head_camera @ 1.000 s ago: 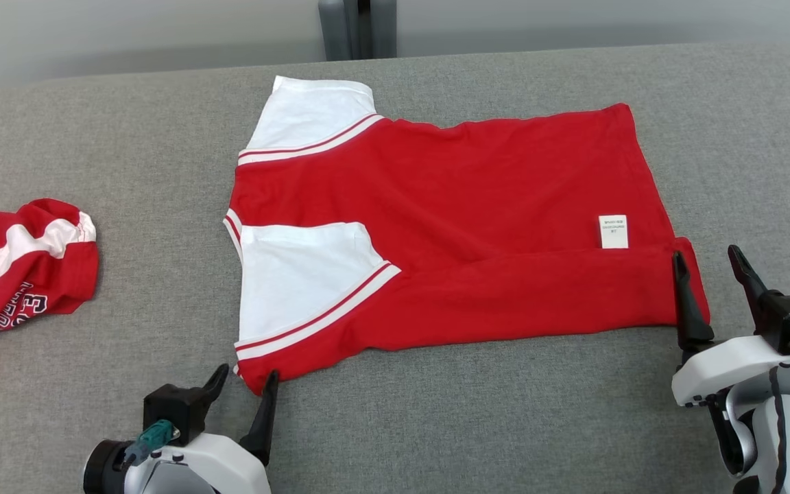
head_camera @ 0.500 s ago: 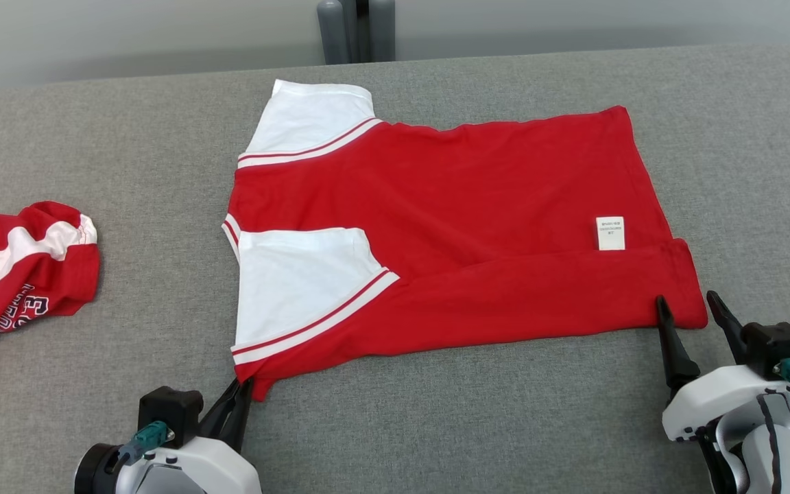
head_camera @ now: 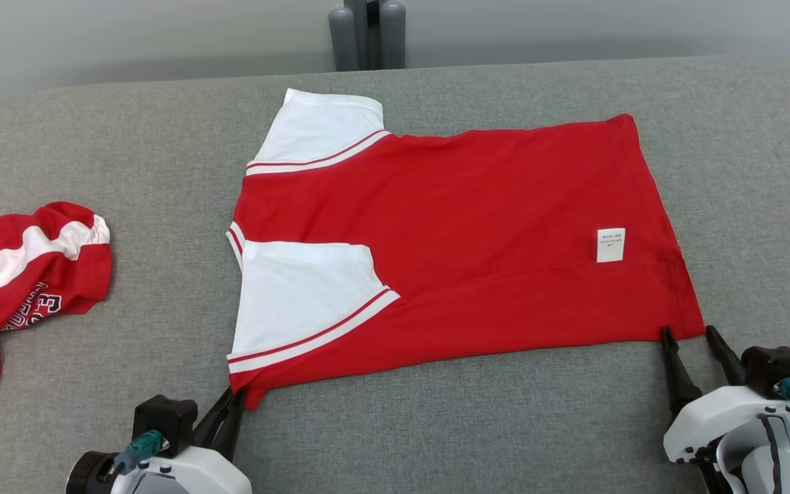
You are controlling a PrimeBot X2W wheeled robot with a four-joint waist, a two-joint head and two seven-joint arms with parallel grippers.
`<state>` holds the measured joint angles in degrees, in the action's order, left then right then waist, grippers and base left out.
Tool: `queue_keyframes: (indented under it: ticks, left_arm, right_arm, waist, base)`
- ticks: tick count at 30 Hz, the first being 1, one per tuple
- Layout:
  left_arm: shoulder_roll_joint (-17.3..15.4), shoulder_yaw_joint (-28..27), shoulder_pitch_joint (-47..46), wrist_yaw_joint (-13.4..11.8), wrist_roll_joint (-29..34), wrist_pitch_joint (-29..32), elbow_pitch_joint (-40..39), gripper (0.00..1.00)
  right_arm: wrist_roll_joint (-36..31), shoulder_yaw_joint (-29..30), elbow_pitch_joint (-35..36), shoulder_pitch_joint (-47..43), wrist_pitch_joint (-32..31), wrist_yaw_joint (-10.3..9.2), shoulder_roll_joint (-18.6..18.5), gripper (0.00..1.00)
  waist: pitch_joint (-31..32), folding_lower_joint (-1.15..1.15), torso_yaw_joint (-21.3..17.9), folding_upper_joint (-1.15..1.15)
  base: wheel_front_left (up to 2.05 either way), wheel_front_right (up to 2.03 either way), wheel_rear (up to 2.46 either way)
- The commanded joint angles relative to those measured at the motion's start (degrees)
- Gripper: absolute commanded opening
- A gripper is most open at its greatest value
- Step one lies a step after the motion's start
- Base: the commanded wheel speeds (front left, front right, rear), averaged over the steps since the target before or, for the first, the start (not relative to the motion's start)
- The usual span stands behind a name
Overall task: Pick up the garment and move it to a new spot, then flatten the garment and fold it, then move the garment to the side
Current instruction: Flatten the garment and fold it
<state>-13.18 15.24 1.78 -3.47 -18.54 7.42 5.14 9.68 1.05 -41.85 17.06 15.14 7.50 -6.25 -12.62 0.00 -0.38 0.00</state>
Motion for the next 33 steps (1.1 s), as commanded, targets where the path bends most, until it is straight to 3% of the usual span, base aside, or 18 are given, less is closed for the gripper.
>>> queue_keyframes:
  ticks: [1,13,33]
  left_arm:
    - [-0.4,-0.14,0.2,-0.28,0.09,-0.43,0.44,0.0]
    - [-0.49,0.96,0.18,0.42,-0.3,-1.42,-0.2,0.0]
    - [-2.99,2.62,9.33,-2.37,0.2,3.54,-11.89,0.0]
  right_arm:
    - [0.26,-0.3,-0.83,0.64,0.05,-0.02,-0.58,0.0]
    - [1.65,-1.5,0.22,-0.55,0.05,-0.02,-1.7,0.0]
    - [4.54,0.0,12.08,-15.14,-0.23,-0.02,-4.84,0.0]
  waist:
    - [0.11,0.0,0.03,0.0]
    - [0.66,0.0,-0.26,0.0]
    - [1.28,0.0,0.93,0.0]
  base:
    - [0.0,0.0,0.0]
    - [0.0,0.0,0.0]
    - [0.0,0.0,0.0]
